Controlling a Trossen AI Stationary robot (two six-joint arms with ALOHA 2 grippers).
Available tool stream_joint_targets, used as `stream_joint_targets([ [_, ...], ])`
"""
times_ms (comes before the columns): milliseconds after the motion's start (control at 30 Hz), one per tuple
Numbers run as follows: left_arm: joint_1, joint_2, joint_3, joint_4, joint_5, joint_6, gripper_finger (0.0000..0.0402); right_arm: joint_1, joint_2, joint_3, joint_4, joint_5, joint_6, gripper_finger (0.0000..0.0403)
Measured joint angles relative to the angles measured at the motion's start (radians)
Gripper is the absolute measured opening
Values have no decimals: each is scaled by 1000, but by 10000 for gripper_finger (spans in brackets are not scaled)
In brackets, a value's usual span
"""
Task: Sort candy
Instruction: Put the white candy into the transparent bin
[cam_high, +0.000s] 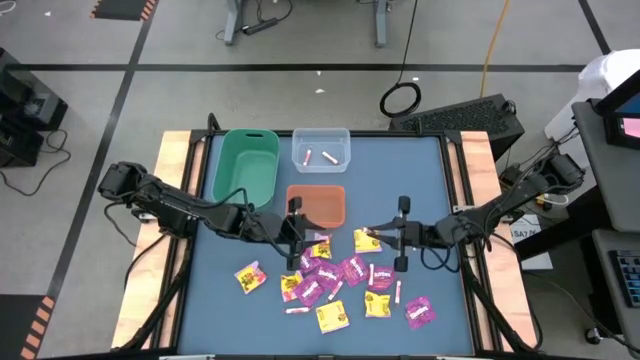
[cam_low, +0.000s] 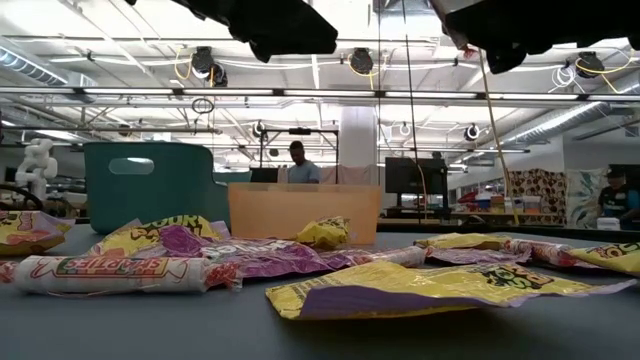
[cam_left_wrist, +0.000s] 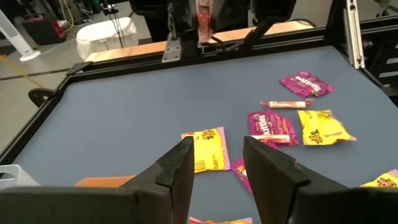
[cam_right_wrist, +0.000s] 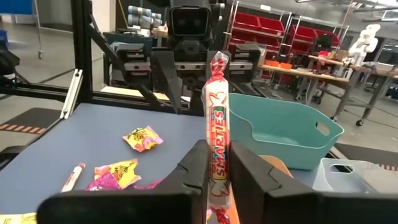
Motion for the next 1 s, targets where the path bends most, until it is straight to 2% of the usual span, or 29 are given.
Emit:
stream_joint_targets([
  [267, -7, 0, 0, -21, 2, -1, 144, 1, 0, 0, -16, -2, -42, 44],
  [467, -7, 0, 0, -21, 5, -2, 144, 3, 0, -1, -45, -80, -176, 45],
  [1000, -7, 16, -1, -25, 6, -4, 144, 44, 5, -1, -201, -76, -392, 45],
])
